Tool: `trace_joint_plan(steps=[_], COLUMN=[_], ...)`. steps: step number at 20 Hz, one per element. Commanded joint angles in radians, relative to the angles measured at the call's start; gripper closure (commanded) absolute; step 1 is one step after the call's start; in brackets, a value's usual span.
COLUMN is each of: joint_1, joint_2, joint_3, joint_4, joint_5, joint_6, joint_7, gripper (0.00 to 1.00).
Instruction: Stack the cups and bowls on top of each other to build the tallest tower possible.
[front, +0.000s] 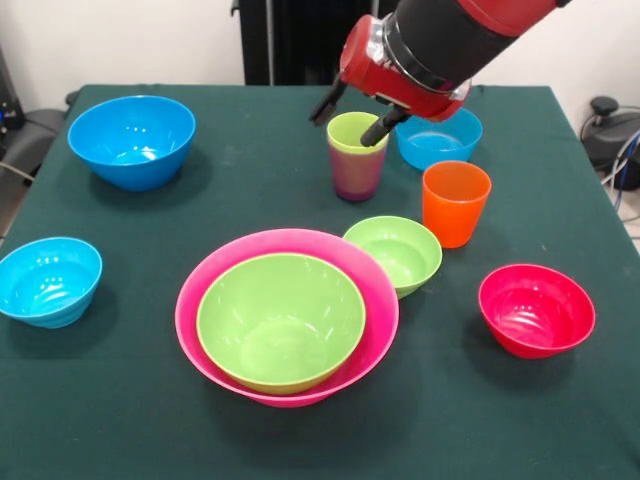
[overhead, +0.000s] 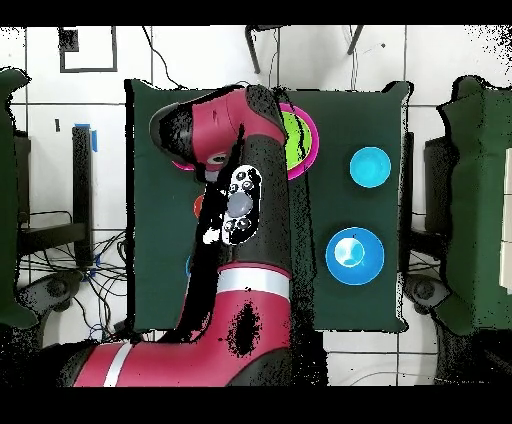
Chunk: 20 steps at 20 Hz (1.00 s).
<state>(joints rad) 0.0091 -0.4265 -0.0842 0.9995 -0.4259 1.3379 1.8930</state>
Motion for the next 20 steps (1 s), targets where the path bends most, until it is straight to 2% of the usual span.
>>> trace_joint_plan(steps=[1, 8, 16, 20], joint_1=[-0.014, -0.008, 0.013, -0.009], joint_2=[-0.012, -0.048, -0.059, -0.068], joint_3=[0.115, 0.104, 0.094, 0.102], joint_4=[0.018, 0.105, 0.109, 0.122], joint_5=[0.023, 0.043, 0.041, 0.055], joint_6=[0.071, 0.004, 0.012, 0.007], joint_7=[-0.17, -0.117, -0.087, -0.111], gripper=[0.0, 0.0, 0.0, 0.0])
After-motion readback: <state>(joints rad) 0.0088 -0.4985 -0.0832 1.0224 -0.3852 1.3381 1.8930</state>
